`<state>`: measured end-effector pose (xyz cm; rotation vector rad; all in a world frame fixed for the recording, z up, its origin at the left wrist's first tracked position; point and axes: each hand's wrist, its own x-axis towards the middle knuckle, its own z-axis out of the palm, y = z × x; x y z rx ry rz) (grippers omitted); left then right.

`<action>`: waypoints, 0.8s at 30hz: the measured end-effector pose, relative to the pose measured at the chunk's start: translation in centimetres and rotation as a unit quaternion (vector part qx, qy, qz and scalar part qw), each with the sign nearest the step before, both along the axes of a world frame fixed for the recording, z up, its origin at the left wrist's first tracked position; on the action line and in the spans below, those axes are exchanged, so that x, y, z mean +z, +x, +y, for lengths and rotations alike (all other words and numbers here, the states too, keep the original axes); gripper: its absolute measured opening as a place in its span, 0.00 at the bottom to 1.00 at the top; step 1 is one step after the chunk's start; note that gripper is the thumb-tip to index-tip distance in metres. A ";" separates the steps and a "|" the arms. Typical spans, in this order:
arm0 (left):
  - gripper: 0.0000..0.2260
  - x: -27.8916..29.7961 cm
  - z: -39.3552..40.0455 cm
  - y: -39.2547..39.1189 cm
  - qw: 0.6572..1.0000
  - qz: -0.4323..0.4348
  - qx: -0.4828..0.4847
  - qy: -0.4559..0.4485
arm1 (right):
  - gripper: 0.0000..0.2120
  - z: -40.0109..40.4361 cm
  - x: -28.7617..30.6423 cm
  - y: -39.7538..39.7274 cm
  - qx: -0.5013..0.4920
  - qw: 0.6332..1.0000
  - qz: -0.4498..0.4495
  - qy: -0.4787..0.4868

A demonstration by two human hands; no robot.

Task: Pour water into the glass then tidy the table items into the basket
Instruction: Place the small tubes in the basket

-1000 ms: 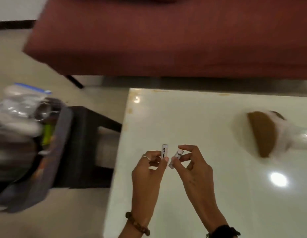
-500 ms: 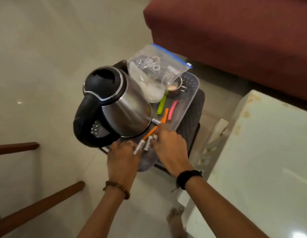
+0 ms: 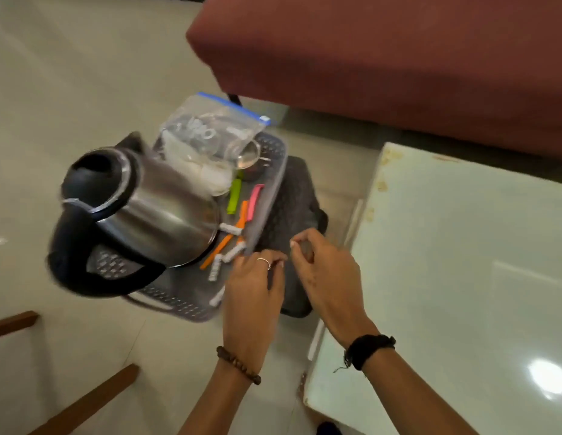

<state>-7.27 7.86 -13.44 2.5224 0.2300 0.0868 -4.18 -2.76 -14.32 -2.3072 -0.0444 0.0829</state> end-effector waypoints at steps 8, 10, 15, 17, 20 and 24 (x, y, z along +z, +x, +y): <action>0.06 -1.4 -22.7 -2.0 0.977 0.056 -0.196 -0.066 | 0.03 -24.2 -2.8 -7.9 -0.278 0.959 0.034 0.033; 0.06 -1.5 -30.2 -3.3 0.954 0.075 -0.284 -0.059 | 0.03 -31.0 -3.4 -11.1 -0.354 0.934 0.031 0.036; 0.07 -2.1 -47.6 -8.6 0.883 0.133 -0.442 -0.079 | 0.04 -45.6 -3.8 -19.8 -0.499 0.865 0.036 0.040; 0.07 -2.5 -53.9 -11.1 0.858 0.141 -0.487 -0.080 | 0.04 -50.6 -4.1 -23.3 -0.548 0.834 0.045 0.044; 0.08 -3.6 -62.1 -13.9 0.829 0.128 -0.539 -0.072 | 0.04 -57.1 -4.7 -27.8 -0.605 0.794 0.057 0.030; 0.11 -4.7 -71.5 -16.5 0.796 0.090 -0.595 -0.058 | 0.04 -64.2 -6.0 -32.7 -0.666 0.740 0.090 0.021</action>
